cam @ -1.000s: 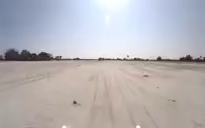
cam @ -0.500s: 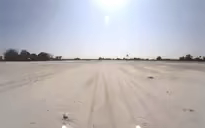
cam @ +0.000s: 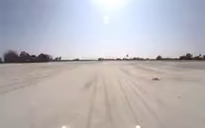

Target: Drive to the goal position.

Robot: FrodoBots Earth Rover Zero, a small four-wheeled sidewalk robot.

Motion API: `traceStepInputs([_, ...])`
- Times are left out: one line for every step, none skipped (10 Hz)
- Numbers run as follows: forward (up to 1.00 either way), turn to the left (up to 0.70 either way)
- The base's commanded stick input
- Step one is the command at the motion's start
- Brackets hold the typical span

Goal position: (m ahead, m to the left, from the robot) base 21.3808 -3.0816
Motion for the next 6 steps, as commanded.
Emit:
traceStepInputs([0.7,0.0])
traceStepInputs([0.7,0.0])
traceStepInputs([0.7,0.0])
traceStepInputs([0.7,0.0])
traceStepInputs([0.7,0.0])
traceStepInputs([0.7,0.0])
